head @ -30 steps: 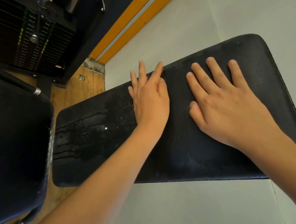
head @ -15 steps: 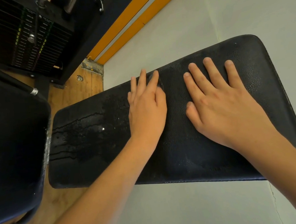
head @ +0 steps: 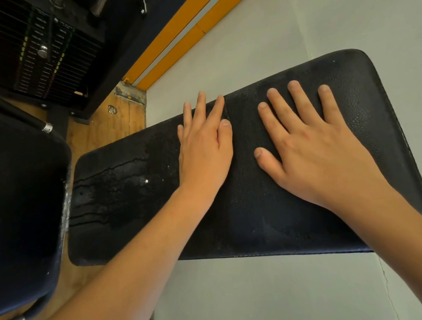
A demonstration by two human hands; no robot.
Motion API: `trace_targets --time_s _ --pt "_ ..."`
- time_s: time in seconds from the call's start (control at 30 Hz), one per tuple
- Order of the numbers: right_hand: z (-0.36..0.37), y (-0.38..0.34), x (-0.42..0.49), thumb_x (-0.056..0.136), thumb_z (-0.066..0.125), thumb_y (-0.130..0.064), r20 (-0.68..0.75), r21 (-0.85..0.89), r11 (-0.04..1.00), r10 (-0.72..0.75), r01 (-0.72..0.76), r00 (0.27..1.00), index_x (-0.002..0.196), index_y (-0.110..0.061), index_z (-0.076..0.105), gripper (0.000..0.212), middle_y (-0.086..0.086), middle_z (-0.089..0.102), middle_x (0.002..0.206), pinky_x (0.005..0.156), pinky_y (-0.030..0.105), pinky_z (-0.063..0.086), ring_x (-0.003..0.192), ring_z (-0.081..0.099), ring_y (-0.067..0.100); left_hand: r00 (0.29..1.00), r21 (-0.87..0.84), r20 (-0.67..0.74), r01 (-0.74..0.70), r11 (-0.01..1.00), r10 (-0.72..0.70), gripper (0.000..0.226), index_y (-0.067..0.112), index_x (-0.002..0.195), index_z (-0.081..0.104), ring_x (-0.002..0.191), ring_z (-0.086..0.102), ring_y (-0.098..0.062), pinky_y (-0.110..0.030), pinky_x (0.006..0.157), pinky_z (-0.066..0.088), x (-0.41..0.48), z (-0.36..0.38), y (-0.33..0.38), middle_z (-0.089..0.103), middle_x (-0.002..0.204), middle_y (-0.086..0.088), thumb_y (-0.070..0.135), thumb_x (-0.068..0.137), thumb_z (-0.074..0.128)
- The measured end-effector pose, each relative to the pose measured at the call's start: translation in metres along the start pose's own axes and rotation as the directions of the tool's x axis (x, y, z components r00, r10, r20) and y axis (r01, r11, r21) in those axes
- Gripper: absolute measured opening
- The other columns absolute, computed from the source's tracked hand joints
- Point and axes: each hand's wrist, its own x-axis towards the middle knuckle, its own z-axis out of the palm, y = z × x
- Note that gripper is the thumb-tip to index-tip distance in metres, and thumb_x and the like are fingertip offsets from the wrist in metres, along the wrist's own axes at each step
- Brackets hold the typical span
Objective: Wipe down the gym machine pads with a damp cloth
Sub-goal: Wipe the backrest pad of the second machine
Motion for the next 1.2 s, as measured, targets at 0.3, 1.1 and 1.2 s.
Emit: trace_targets --time_s 0.3,1.1,1.2 --pt "0.000 0.001 0.000 0.101 0.012 -0.058 0.005 0.003 1.000 -0.001 0.001 1.000 0.163 -0.011 0.018 0.078 0.015 0.015 0.170 0.124 0.062 0.007 0.158 0.007 0.038 0.999 -0.058 0.012 0.047 0.997 -0.047 0.048 0.039 0.158 0.028 0.156 -0.008 -0.004 -0.039 0.126 0.005 -0.081 -0.006 -0.005 0.009 0.169 0.017 0.036 0.111 0.031" --pt "0.002 0.001 0.002 0.101 0.011 -0.058 -0.023 0.006 1.000 -0.002 0.003 1.000 0.163 -0.010 0.019 0.079 0.015 0.016 0.170 0.124 0.063 0.006 0.157 0.007 0.038 0.995 -0.062 0.013 0.100 0.993 -0.099 0.048 0.043 0.156 0.030 0.155 -0.008 0.001 -0.048 0.127 0.017 -0.140 0.000 0.001 0.008 0.170 0.019 0.037 0.109 0.029" --pt "0.002 0.000 0.001 0.101 0.011 -0.058 -0.013 0.000 1.000 -0.002 0.002 1.000 0.163 -0.010 0.019 0.078 0.015 0.015 0.170 0.124 0.063 0.006 0.157 0.007 0.038 0.995 -0.063 0.010 0.097 0.993 -0.096 0.047 0.043 0.154 0.027 0.155 -0.008 -0.001 -0.041 0.127 0.010 -0.155 0.003 -0.001 0.007 0.170 0.017 0.038 0.108 0.026"
